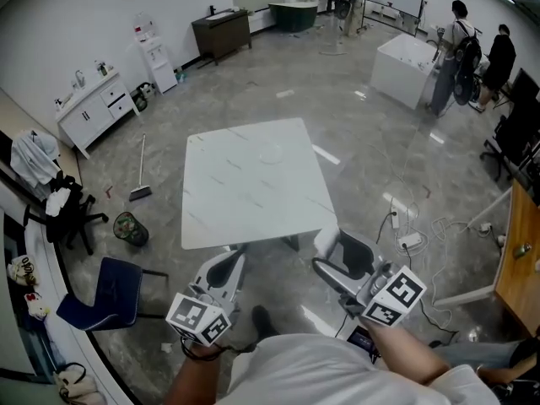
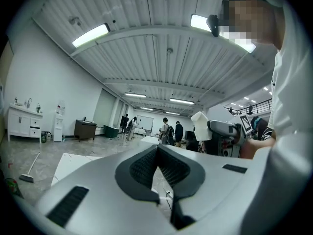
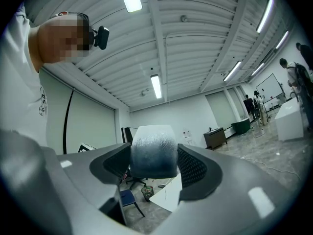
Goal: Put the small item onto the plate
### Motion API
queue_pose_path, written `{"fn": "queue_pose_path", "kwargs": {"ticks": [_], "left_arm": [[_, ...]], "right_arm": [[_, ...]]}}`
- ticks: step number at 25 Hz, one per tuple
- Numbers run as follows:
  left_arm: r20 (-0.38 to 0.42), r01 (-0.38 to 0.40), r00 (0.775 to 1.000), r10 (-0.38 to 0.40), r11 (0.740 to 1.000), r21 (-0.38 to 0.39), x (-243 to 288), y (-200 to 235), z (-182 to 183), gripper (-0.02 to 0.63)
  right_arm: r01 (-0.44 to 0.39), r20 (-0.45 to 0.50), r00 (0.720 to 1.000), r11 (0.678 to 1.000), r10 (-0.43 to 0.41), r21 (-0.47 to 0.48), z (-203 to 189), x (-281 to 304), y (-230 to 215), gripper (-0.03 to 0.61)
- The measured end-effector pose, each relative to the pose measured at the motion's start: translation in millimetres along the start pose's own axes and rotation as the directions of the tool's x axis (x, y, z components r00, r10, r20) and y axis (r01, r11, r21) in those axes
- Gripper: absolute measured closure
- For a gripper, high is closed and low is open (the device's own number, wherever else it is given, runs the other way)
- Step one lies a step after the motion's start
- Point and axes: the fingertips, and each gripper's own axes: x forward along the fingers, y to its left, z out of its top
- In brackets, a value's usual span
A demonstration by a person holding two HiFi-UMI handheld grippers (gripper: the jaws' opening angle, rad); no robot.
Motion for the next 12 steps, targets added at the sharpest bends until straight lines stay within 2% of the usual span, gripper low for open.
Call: {"fn": "queue_pose_path", "kwargs": {"ticks": [8, 12], "left_arm": [[0.012, 0.061, 0.998, -0.061, 0.998, 0.002, 19.0, 96.4, 32.6, 0.607], [0.012, 0.080, 0.997, -0.080, 0.997, 0.001, 20.6, 136.4, 41.1, 0.607]], "right_arm": [[0.048, 0.000, 0.999, 0.998, -0.048, -0.044, 5.4, 103.1, -14.2, 0.285], [0.053, -0.010, 0.999, 0.998, -0.053, -0.035, -0.7, 149.2, -14.7, 0.285]]}}
